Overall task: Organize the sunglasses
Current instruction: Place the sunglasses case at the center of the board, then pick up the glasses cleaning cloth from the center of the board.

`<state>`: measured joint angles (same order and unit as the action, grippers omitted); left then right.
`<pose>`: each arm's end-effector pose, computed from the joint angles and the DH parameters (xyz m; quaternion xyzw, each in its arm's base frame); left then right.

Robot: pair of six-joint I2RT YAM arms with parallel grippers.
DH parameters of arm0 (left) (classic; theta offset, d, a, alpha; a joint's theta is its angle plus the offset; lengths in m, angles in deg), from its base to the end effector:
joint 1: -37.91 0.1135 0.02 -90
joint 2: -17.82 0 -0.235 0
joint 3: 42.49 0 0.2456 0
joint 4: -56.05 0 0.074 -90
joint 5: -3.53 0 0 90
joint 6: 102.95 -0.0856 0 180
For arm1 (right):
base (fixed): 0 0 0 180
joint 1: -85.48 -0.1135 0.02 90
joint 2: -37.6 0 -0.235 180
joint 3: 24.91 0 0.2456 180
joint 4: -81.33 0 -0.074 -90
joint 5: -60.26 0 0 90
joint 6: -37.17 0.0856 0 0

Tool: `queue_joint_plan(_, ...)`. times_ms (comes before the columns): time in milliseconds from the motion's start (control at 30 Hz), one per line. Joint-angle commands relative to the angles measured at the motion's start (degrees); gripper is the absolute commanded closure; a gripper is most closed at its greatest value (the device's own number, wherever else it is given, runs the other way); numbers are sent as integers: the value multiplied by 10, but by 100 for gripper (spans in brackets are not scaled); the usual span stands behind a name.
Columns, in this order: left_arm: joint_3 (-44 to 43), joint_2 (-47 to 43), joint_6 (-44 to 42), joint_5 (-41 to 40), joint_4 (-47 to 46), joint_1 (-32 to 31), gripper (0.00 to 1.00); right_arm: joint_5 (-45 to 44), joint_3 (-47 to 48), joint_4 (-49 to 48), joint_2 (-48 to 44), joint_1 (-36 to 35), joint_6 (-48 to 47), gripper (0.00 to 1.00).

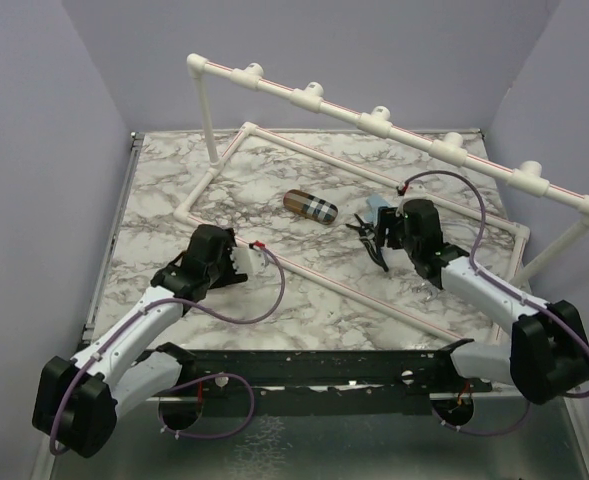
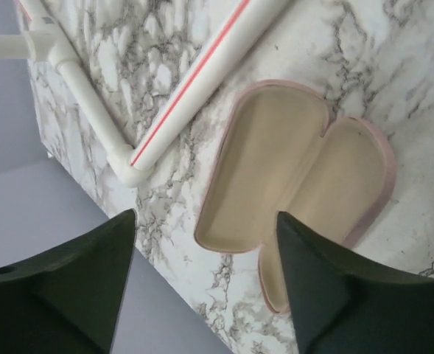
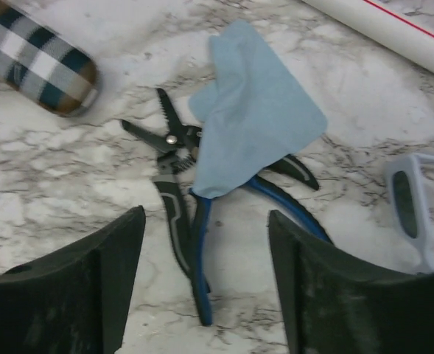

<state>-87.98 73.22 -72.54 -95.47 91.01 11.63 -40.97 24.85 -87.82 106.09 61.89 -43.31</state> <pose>0.2219 -0.0946 0.1528 0.6050 0.6945 0.1791 0.3457 0.2851 0.1063 0.1753 -0.0565 0.8596 0.0616 0.5041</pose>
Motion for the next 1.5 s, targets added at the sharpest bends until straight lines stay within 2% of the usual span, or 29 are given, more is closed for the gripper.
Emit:
queue_joint_plan(0, -90, -10, 129, 32, 58, -3, 10, -10, 56, 62, 63, 36, -3, 40)
queue_joint_plan(33, -104, -8, 162, 37, 81, -3, 5, -3, 63, 61, 76, 46, 0, 49)
queue_joint_plan(100, -153, 1, 234, 49, 133, -3, 1, 17, 78, 55, 99, 68, 8, 56)
queue_joint_plan(233, -210, 21, 336, 70, 243, -2, 1, 35, 119, 51, 157, 105, 18, 58)
queue_joint_plan(333, -240, 45, 382, 68, 294, 3, 1, 44, 155, 59, 206, 109, 16, 55)
queue_joint_plan(500, -266, 83, 393, 72, 322, 12, 1, 66, 208, 75, 284, 110, 17, 54)
queue_joint_plan(733, -266, 66, 378, 89, 294, 13, 1, 28, 267, 121, 366, 109, 12, 51)
queue_joint_plan(800, -261, 63, 375, 108, 290, 13, 1, 29, 287, 137, 385, 109, 9, 51)
queue_joint_plan(1000, -251, 61, 362, 99, 284, 13, 1, 37, 314, 194, 424, 109, 15, 51)
queue_joint_plan(1067, -256, 63, 359, 98, 283, 13, 1, 40, 309, 207, 428, 109, 19, 58)
queue_joint_plan(1300, -274, 76, 357, 101, 280, 13, 1, 39, 282, 194, 410, 109, 11, 99)
queue_joint_plan(1467, -267, 74, 357, 102, 280, 13, 1, 30, 275, 167, 362, 109, -4, 100)
